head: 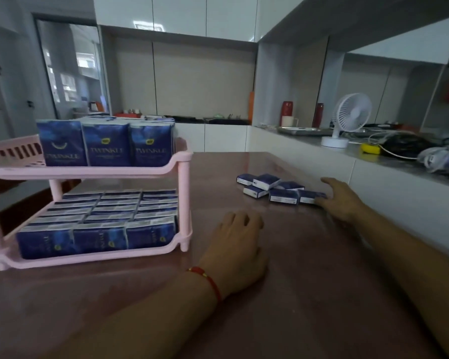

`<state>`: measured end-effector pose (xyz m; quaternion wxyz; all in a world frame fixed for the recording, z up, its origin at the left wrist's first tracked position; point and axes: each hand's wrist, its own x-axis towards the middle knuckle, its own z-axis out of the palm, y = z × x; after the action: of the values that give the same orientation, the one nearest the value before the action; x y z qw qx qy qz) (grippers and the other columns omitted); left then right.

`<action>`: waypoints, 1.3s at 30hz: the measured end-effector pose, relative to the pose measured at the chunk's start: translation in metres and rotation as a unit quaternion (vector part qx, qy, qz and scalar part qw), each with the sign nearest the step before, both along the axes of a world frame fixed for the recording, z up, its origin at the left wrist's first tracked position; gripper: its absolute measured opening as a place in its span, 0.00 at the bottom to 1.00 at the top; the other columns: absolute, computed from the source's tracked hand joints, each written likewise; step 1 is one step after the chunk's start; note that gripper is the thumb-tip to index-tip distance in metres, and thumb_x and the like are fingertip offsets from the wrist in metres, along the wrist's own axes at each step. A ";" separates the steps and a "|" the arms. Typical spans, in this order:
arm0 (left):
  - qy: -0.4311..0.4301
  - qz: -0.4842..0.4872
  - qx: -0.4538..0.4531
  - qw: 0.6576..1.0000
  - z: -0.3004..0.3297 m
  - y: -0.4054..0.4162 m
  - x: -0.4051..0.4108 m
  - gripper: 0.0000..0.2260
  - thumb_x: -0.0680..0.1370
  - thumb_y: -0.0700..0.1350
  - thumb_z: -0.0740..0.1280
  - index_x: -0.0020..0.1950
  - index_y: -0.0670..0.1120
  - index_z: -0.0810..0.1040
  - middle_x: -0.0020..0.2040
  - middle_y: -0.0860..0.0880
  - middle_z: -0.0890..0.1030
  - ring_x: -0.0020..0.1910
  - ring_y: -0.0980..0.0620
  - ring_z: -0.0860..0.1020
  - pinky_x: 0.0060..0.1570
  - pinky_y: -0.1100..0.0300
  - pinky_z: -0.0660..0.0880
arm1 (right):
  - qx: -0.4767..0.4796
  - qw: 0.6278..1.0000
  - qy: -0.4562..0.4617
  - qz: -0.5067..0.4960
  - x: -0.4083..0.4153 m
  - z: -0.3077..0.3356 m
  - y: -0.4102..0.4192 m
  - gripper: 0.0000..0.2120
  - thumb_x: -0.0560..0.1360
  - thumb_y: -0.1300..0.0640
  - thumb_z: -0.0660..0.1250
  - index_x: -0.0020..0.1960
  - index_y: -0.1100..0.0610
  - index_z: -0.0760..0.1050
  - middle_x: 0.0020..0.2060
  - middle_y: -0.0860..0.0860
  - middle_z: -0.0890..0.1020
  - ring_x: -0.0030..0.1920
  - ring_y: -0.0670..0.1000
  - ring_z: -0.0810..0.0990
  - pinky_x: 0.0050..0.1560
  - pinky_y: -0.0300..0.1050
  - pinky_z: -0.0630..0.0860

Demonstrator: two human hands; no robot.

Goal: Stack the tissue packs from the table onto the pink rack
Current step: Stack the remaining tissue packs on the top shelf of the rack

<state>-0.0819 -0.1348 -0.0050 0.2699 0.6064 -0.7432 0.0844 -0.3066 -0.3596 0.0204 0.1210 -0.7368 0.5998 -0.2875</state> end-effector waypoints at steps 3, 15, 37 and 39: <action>0.020 0.001 0.014 1.000 -0.002 0.000 0.003 0.20 0.76 0.51 0.63 0.67 0.50 0.68 0.60 0.50 0.70 0.60 0.50 0.67 0.61 0.55 0.69 | -0.020 0.994 0.104 0.019 0.004 -0.017 -0.018 0.29 0.76 0.49 0.69 0.75 0.53 0.67 0.71 0.58 0.73 0.67 0.61 0.74 0.67 0.54 0.70; 0.098 -0.015 0.028 0.995 0.004 0.000 0.005 0.18 0.77 0.48 0.66 0.66 0.51 0.70 0.61 0.52 0.73 0.58 0.54 0.68 0.54 0.64 0.65 | 0.125 0.917 -0.362 0.115 -0.002 0.020 0.035 0.25 0.74 0.30 0.62 0.40 0.53 0.76 0.32 0.57 0.76 0.28 0.52 0.72 0.27 0.39 0.64; 0.566 -0.056 0.132 0.812 0.018 0.001 0.015 0.15 0.78 0.33 0.66 0.64 0.42 0.74 0.53 0.37 0.83 0.41 0.46 0.83 0.41 0.56 0.83 | -0.096 0.981 0.116 0.121 0.051 -0.020 0.025 0.30 0.75 0.39 0.66 0.75 0.42 0.63 0.74 0.48 0.68 0.73 0.57 0.66 0.69 0.58 0.65; 0.554 -0.052 0.130 0.821 0.017 0.001 0.015 0.15 0.79 0.34 0.66 0.64 0.44 0.74 0.53 0.39 0.83 0.43 0.45 0.83 0.42 0.56 0.83 | -0.064 0.981 0.131 0.131 0.053 -0.023 0.015 0.34 0.73 0.31 0.59 0.76 0.40 0.61 0.73 0.46 0.70 0.72 0.57 0.69 0.67 0.63 0.67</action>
<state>-0.0666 -0.1343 0.0117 0.5583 0.5413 -0.5030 -0.3773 -0.2537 -0.3448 -0.0030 0.0301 -0.8464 0.4893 -0.2079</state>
